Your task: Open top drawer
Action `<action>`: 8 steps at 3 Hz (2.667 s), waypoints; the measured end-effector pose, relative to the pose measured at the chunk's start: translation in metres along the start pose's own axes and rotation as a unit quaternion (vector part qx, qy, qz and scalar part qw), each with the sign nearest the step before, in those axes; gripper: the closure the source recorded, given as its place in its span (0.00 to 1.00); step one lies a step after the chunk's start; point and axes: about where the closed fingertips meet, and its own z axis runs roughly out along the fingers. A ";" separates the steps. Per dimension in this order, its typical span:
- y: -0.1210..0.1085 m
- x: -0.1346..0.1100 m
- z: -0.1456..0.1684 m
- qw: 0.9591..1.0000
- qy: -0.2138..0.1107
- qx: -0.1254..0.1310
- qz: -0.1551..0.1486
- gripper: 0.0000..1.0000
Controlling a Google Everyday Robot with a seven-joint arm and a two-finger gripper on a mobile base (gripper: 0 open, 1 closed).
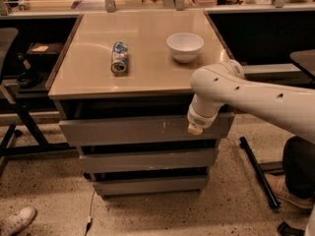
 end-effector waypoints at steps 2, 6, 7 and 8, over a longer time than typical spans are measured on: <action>0.004 -0.001 -0.013 1.000 -0.008 0.004 0.006 1.00; 0.016 0.003 -0.028 1.000 -0.012 0.003 0.010 1.00; 0.032 0.009 -0.030 1.000 -0.016 0.002 0.017 1.00; 0.034 0.010 -0.032 1.000 -0.019 0.002 0.020 1.00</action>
Offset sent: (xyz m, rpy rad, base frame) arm -0.0591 0.0016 0.0231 0.0384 -0.0236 -0.0343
